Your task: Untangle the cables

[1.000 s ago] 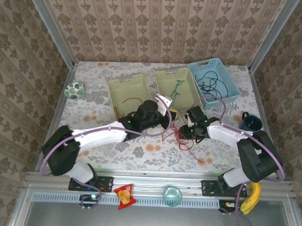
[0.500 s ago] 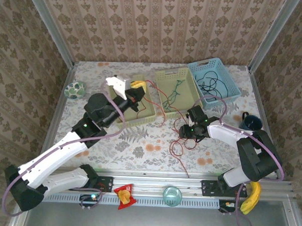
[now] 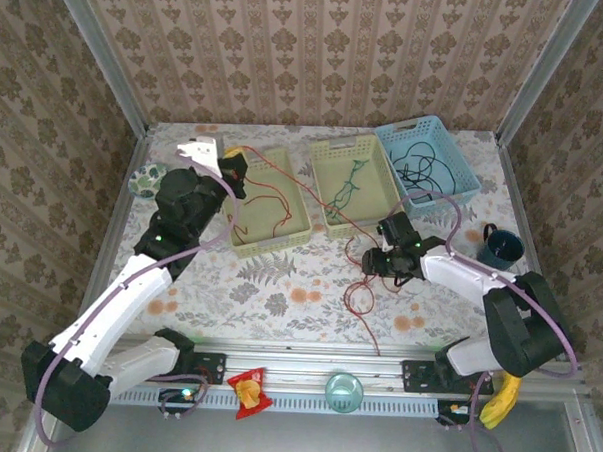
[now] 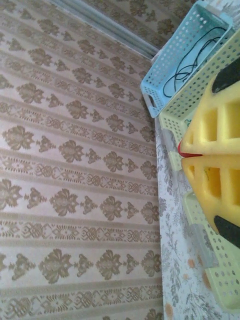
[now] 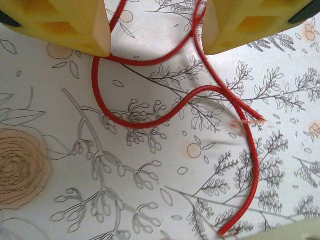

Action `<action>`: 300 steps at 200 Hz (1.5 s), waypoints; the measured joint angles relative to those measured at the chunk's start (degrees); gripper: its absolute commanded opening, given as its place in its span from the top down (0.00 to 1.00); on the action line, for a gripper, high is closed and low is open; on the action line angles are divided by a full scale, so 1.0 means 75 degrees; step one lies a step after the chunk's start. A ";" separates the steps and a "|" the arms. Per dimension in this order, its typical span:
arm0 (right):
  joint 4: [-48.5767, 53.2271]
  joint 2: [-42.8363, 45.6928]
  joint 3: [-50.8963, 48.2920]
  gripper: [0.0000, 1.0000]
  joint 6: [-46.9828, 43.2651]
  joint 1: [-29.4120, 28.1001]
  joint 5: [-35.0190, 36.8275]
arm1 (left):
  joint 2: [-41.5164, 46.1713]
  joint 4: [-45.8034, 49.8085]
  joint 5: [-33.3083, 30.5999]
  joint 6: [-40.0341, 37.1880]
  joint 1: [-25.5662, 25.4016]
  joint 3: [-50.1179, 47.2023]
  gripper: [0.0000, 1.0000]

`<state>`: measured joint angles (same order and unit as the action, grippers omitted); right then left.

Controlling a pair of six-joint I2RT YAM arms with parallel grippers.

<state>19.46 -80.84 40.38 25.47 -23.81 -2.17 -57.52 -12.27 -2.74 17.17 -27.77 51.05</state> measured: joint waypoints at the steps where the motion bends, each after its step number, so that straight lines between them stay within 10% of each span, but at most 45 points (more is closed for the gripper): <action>1: 0.0003 0.0009 -0.0003 0.46 0.0020 0.0000 0.0012 | 0.0000 -0.0009 0.0003 0.0006 0.0017 0.0000 1.00; 154: 0.0052 0.0032 -0.0114 0.43 0.0254 0.0105 0.0195 | 0.0501 -0.1005 0.0833 0.0568 0.1035 0.0006 1.00; 300: 0.0050 0.0032 -0.0114 0.43 0.0198 0.0105 -0.0082 | -0.2419 -0.1256 0.0207 0.1145 0.1058 -0.1195 1.00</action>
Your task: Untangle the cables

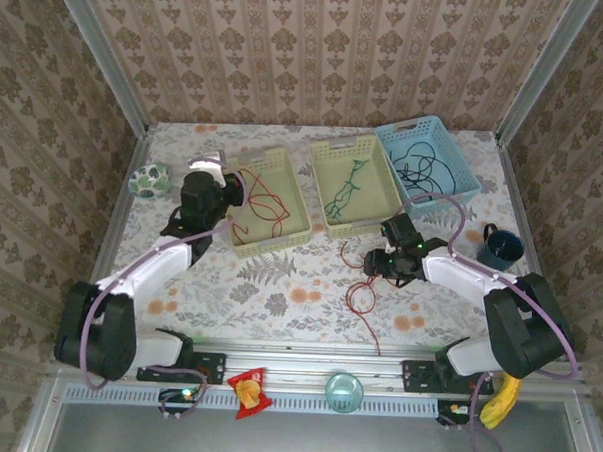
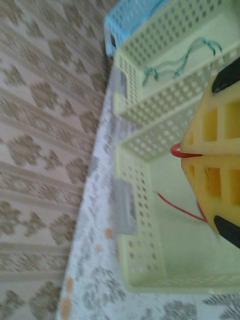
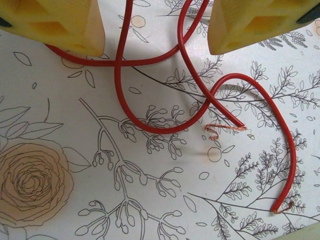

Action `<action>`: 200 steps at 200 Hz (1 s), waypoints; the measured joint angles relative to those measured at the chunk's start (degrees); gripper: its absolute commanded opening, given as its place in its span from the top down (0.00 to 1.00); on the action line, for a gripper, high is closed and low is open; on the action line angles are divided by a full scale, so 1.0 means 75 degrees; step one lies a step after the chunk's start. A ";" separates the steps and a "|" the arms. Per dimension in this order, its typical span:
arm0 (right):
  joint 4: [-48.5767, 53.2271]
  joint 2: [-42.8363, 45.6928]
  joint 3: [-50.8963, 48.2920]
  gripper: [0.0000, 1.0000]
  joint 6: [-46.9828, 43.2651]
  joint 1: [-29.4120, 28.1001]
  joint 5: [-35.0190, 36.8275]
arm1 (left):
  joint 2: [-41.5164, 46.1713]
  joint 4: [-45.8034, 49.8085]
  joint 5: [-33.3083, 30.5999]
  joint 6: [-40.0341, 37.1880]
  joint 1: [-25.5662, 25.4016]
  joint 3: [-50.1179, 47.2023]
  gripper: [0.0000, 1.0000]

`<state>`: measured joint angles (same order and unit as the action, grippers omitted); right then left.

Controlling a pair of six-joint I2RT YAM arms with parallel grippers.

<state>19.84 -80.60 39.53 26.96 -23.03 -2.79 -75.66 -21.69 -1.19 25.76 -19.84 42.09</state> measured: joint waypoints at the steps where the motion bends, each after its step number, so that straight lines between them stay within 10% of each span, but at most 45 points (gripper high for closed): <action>1: 0.0000 0.0000 0.0000 0.43 -0.0003 0.0000 -0.0009 | -0.0052 0.0009 -0.0029 0.0000 0.0000 0.0012 1.00; 24: 0.0000 0.0038 0.0000 0.43 -0.0026 0.0000 -0.0184 | -0.0892 0.0122 -0.0498 -0.0009 -0.0003 0.0294 0.94; 53: -0.0038 0.0297 0.0000 0.43 -0.0082 0.0000 -0.0396 | -0.1609 0.0251 -0.0880 -0.0248 -0.0070 0.0953 0.33; 73: -0.0050 0.0455 -0.0003 0.43 -0.0143 0.0000 -0.0469 | -0.1667 0.0286 -0.1209 -0.0516 -0.0315 0.1288 0.19; 122: -0.0058 0.0895 -0.0216 0.43 -0.0169 0.0000 -0.0484 | -0.0737 0.0793 -0.2130 -0.1483 -0.2165 0.1405 0.13; 200: 0.0379 0.0702 0.0548 0.44 0.0076 0.0023 -0.0557 | -0.1352 0.0903 0.1428 -0.2769 -0.4666 0.0892 0.13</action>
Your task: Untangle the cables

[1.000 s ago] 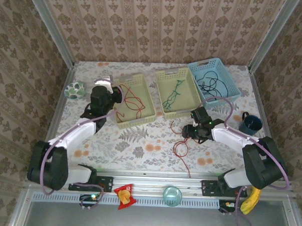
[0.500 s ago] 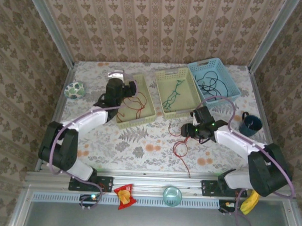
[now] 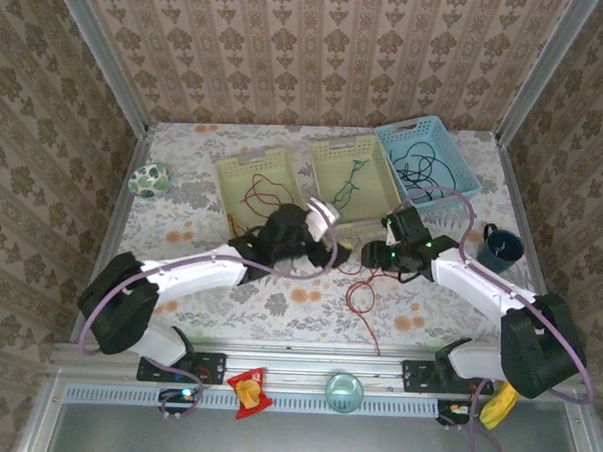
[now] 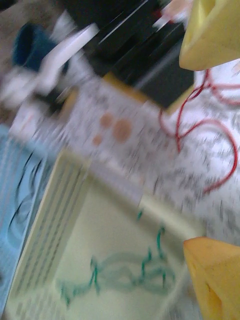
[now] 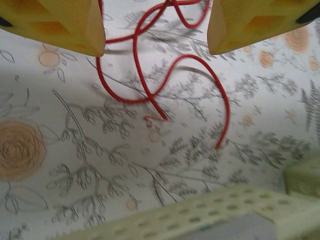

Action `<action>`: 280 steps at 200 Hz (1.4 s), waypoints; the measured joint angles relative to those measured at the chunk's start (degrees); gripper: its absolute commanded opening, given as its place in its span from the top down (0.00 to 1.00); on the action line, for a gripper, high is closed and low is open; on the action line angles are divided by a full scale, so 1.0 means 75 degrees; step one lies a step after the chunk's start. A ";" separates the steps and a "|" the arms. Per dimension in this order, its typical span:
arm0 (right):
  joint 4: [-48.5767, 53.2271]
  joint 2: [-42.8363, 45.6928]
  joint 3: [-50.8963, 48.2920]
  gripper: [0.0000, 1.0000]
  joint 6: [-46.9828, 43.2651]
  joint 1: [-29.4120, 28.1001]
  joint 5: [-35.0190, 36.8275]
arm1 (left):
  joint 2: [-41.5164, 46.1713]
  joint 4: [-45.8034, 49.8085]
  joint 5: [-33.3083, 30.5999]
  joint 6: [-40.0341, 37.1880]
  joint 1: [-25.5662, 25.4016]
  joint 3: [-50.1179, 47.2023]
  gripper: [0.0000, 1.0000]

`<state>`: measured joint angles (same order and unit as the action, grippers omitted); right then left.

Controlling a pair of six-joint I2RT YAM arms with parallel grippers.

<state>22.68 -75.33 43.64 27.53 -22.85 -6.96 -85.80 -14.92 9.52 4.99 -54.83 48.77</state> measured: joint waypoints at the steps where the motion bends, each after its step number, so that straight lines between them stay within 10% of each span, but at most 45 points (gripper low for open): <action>1: 0.0015 -0.0020 0.0041 0.44 0.0009 0.0000 -0.0006 | -0.0017 0.0003 0.0012 -0.0012 -0.0015 0.0000 0.13; 105: 0.0382 -0.0452 0.0883 0.45 0.0982 0.0641 -0.1311 | -0.2259 -0.1250 0.0423 -0.0726 -0.0851 0.0481 0.26; 149: 0.0323 -0.0452 0.0860 0.45 0.1265 0.1154 -0.1655 | -0.2911 -0.1711 0.0417 -0.0586 -0.0825 0.1052 1.00; 280: -0.2273 0.0769 -0.0886 0.36 0.3217 0.3453 -0.3424 | -0.1244 -0.2014 0.0539 0.0256 -0.0772 0.0023 1.00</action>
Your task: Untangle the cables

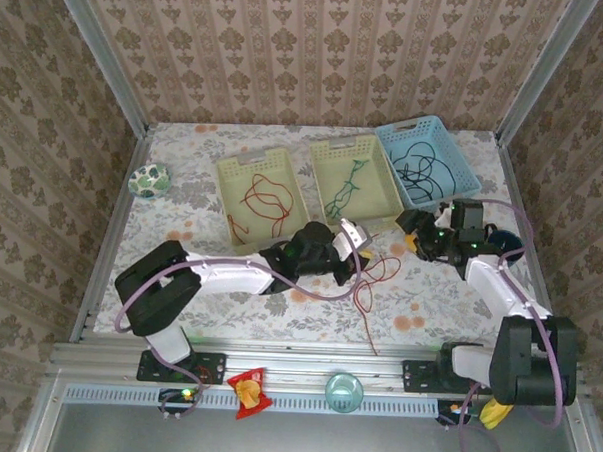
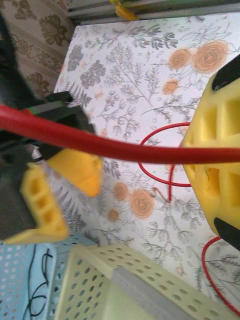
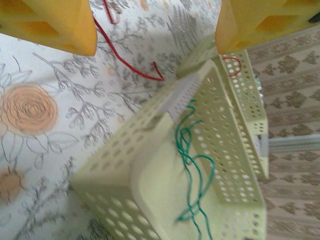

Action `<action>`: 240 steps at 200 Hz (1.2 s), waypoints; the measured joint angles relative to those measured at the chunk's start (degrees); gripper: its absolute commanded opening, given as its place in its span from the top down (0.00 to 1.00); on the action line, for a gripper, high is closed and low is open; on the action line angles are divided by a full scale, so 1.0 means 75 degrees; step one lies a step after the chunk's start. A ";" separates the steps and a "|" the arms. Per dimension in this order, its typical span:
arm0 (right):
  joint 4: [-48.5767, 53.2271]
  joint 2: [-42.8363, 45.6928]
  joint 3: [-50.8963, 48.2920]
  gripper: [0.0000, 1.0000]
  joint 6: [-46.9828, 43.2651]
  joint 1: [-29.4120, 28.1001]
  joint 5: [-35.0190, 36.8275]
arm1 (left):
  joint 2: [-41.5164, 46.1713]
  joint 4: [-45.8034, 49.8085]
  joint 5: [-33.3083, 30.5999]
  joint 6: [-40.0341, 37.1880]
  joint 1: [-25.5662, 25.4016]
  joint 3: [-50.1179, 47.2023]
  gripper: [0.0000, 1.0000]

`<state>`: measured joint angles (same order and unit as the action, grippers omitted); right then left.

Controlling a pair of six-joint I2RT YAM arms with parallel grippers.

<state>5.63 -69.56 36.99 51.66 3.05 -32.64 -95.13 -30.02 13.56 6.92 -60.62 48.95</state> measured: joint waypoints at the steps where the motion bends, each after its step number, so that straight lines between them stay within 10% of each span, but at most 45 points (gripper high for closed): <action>1: -0.0003 0.0017 0.0000 0.36 0.0000 0.0012 0.0000 | 0.0006 0.0003 -0.0003 0.0003 0.0000 -0.0012 1.00; 169: 0.1169 0.0210 0.0029 0.35 -0.1262 -0.0437 0.0356 | 0.3491 0.0061 -0.0067 0.0341 0.1585 0.0023 1.00; 240: 0.1230 0.0017 0.0175 0.35 -0.1472 -0.1029 0.0583 | 0.4599 0.0431 -0.1023 0.0201 0.3398 0.0571 1.00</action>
<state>14.85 -69.43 38.30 40.62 -4.67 -28.27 -60.64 -26.79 5.89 8.43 -35.14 53.23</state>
